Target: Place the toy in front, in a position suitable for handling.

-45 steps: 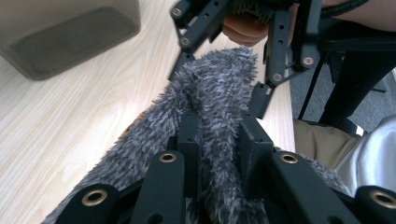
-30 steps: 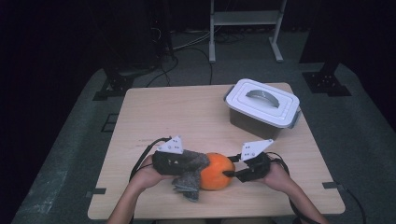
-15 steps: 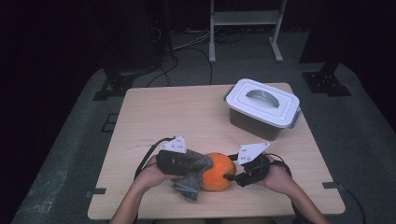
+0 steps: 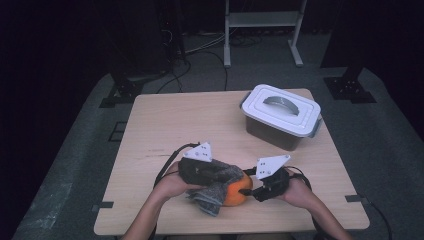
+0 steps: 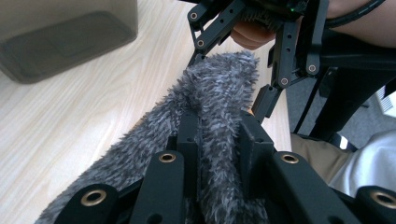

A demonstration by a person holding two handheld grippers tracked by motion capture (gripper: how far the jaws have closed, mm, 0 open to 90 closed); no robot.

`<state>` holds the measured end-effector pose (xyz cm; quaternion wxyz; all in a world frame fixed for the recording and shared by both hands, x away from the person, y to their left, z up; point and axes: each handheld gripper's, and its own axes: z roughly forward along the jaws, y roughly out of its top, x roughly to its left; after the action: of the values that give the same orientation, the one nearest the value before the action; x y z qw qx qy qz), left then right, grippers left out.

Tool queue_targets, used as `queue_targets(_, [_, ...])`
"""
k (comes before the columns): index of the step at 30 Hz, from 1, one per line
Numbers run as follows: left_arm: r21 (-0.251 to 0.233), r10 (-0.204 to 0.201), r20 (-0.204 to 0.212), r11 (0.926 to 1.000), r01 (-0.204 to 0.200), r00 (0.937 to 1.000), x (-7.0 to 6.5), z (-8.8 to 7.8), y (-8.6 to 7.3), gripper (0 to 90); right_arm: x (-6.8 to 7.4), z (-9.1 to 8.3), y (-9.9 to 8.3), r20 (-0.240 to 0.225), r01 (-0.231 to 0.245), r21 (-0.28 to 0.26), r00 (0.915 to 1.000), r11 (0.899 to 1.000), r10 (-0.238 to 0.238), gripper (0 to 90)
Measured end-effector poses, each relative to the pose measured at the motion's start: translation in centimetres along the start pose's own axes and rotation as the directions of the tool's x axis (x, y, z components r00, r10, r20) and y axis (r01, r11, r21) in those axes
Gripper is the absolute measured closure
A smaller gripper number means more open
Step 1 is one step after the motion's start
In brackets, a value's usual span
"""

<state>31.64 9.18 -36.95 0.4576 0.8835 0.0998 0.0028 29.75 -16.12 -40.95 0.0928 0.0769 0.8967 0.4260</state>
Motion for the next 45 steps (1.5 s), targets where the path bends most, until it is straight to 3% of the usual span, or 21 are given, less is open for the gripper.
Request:
queue_targets(5, [-0.028, -0.054, 0.011, 0.9981, 0.055, 0.9985, 1.2, -0.1, -1.1, 74.0, -0.7, -0.3, -0.8, -0.017, -0.052, -0.021, 0.9985, 0.998, 0.052, 42.1])
queue_targets(8, [-0.037, -0.082, 0.005, 0.9959, 0.082, 0.9966, 1.6, -0.6, -1.9, 74.0, -1.0, -0.2, -0.9, -0.026, -0.059, -0.03, 0.9979, 0.998, 0.059, 42.4])
queue_targets(14, [-0.015, -0.099, -0.035, 0.995, 0.098, 0.9945, 1.9, -1.6, -3.1, 73.9, -1.2, -0.1, -1.0, -0.032, -0.065, -0.036, 0.9974, 0.997, 0.064, 43.0])
queue_targets(19, [-0.018, -0.114, -0.018, 0.9934, 0.114, 0.9933, 1.8, -1.8, -3.9, 73.9, -1.7, -0.3, -1.7, -0.03, -0.098, -0.034, 0.9949, 0.995, 0.097, 43.0])
queue_targets(24, [-0.019, -0.102, 0.0, 0.9947, 0.102, 0.9948, 1.5, -1.0, -3.3, 73.9, -1.7, -0.5, -1.5, -0.004, -0.116, -0.016, 0.9933, 0.993, 0.116, 35.3])
queue_targets(31, [-0.008, -0.106, 0.005, 0.9943, 0.106, 0.9943, 1.3, -0.3, -2.7, 73.9, -0.8, -1.3, -0.9, 0.015, -0.073, 0.023, 0.9973, 0.997, 0.072, 30.0])
queue_targets(35, [-0.017, -0.105, 0.019, 0.9943, 0.105, 0.9943, 1.1, 0.2, -2.4, 73.9, -0.4, -1.8, -0.3, 0.002, -0.075, -0.004, 0.9972, 0.997, 0.075, 28.2])
queue_targets(39, [-0.018, -0.103, 0.018, 0.9945, 0.103, 0.9945, 1.0, 0.6, -1.9, 73.9, 0.1, -1.1, 0.1, 0.019, -0.05, 0.046, 0.9986, 0.998, 0.049, 24.7])
queue_targets(42, [-0.024, -0.104, 0.026, 0.9942, 0.105, 0.9942, 1.1, 1.1, -1.8, 73.8, -0.2, -0.6, -0.1, 0.025, -0.06, 0.057, 0.998, 0.997, 0.059, 24.6])
queue_targets(45, [-0.027, -0.101, 0.032, 0.9945, 0.102, 0.9944, 1.2, 1.6, -1.5, 73.8, -0.5, -0.4, -0.7, 0.02, -0.07, 0.07, 0.9974, 0.995, 0.069, 30.7])
